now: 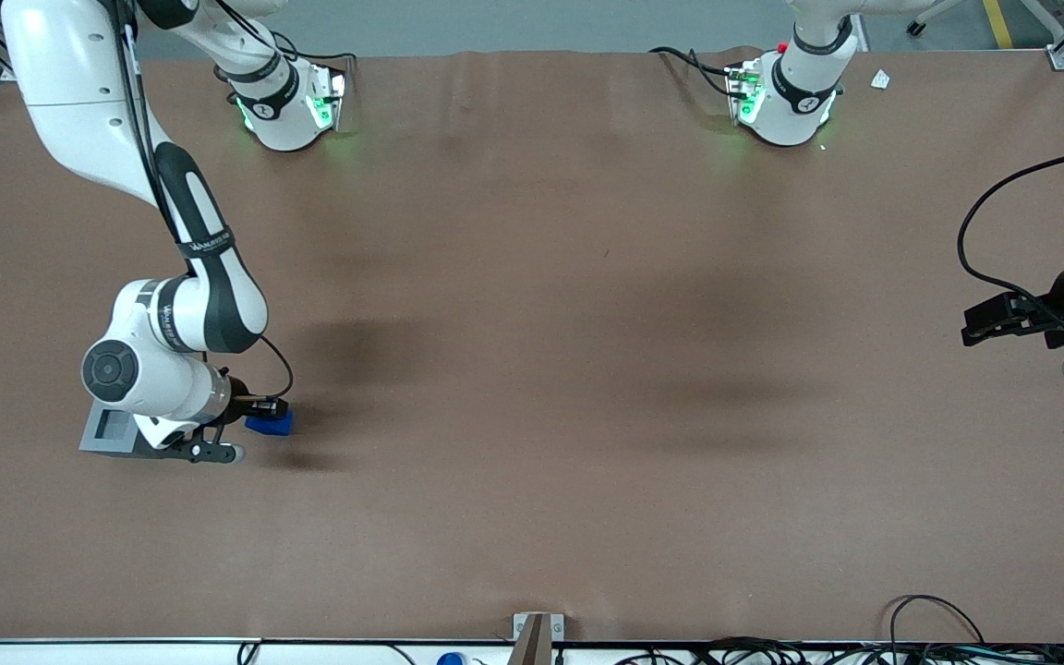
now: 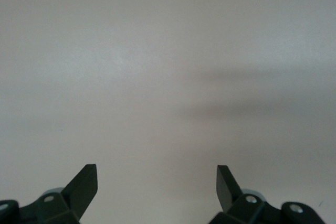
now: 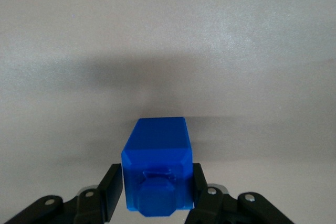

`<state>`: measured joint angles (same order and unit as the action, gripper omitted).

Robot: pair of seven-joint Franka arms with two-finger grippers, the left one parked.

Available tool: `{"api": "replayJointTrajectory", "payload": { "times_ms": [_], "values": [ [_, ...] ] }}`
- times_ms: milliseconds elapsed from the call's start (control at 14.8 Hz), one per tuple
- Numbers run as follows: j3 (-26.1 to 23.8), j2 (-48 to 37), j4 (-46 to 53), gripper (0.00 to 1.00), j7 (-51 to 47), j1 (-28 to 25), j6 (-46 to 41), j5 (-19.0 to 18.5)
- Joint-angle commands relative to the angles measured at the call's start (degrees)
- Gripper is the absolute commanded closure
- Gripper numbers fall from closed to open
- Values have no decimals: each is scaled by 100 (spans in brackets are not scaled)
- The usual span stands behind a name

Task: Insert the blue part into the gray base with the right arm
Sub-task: 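Close the right gripper on the blue block, then lift the blue block and carry it over the gray base's hole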

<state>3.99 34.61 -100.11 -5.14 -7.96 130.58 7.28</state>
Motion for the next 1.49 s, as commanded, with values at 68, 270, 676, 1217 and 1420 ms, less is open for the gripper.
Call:
{"api": "replayJointTrajectory", "payload": {
  "times_ms": [68,270,676,1217,1420],
  "values": [
    [-13,2,27,74,-145,-22,-24,-104],
    [5,-59,149,97,-136,22,-119,-104],
    [66,-938,824,97,565,636,-1901,-244],
    [58,-605,1196,100,1587,1568,-2028,-1018],
    [40,-351,1459,100,1648,1788,-2001,-974]
  ]
}}
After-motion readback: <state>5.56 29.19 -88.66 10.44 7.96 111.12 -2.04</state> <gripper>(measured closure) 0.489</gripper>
